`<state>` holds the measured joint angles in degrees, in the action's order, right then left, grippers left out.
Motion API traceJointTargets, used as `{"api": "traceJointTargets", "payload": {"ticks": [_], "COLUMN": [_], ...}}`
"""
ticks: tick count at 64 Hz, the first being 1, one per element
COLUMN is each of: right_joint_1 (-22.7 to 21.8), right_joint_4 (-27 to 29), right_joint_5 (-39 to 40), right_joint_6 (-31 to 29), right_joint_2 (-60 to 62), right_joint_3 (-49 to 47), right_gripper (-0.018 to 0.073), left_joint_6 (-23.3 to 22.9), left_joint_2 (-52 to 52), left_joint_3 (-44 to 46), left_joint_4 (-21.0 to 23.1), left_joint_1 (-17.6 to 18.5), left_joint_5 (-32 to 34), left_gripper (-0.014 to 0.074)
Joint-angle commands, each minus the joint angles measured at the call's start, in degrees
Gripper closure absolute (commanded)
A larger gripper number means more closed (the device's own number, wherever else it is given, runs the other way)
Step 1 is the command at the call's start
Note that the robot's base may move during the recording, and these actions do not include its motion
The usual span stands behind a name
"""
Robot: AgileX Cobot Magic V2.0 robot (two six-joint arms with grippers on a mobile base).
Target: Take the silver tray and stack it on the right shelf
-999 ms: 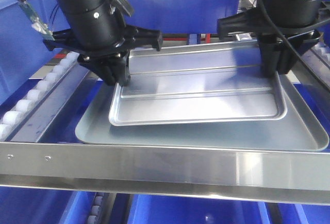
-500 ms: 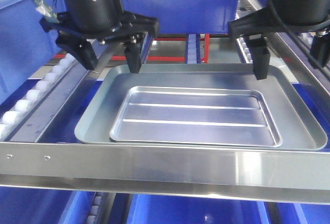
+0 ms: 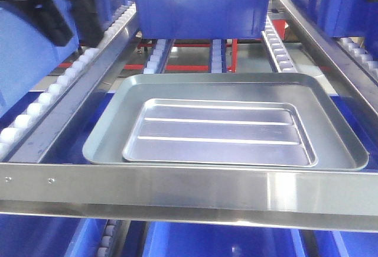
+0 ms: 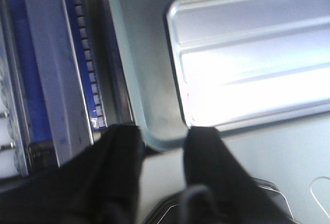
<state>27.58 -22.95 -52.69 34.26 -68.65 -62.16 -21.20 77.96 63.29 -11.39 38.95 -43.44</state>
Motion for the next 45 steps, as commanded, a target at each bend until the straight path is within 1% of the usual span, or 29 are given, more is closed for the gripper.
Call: {"api": "traceJointTargets", "payload": {"ticks": [1,3,4,6,11,16,23,27,32,40,45], "right_joint_1": [0.06,0.06,0.06,0.06,0.06,0.06,0.06,0.06,0.06,0.06,0.06], "right_joint_4": [-1.66,-1.66,-1.61,-1.61,-1.64,-1.64,-1.59,-1.54,-1.54,-1.60,-1.60], "right_joint_5": [4.87,5.90,6.75,7.80,11.39,15.97,20.43,20.36,19.37,19.52,19.70], "right_joint_6": [-1.48,-1.91,-2.29,-2.67,-2.81,-2.81,-2.81,-2.81,-2.81,-2.81,-2.81], "right_joint_2": [6.03,7.55,8.72,10.26,15.32,21.51,32.22,38.96,46.53,57.06,60.97], "right_joint_3": [4.29,6.42,8.09,10.34,16.70,24.35,31.82,34.35,35.23,35.23,35.23], "right_gripper": [0.0510,0.0510,0.0510,0.0510,0.0510,0.0510,0.0510,0.0510,0.0510,0.0510,0.0510], "left_joint_6": [0.65,0.65,0.65,0.65,0.91,2.67,4.55,4.84,4.84,4.84,4.84], "left_joint_2": [-7.96,-9.87,-10.81,-13.51,-17.95,-24.19,-32.44,-38.48,-45.82,-57.72,-63.43], "left_joint_3": [-4.97,-7.14,-8.20,-10.80,-16.18,-22.01,-27.87,-30.98,-33.72,-34.73,-34.73], "left_joint_4": [0.31,0.31,0.16,0.01,-0.47,-0.61,-0.88,-0.88,-0.88,-0.88,-1.26], "left_joint_1": [1.25,1.38,1.52,1.65,1.65,2.04,3.47,4.55,5.83,6.83,6.83], "left_joint_5": [6.32,7.53,8.12,9.44,12.31,15.47,17.80,18.42,18.42,18.31,18.46], "left_gripper": [0.0657,0.0699,0.0704,0.0687,0.0688,0.0688,0.0688,0.0688,0.0688,0.0688,0.0688]}}
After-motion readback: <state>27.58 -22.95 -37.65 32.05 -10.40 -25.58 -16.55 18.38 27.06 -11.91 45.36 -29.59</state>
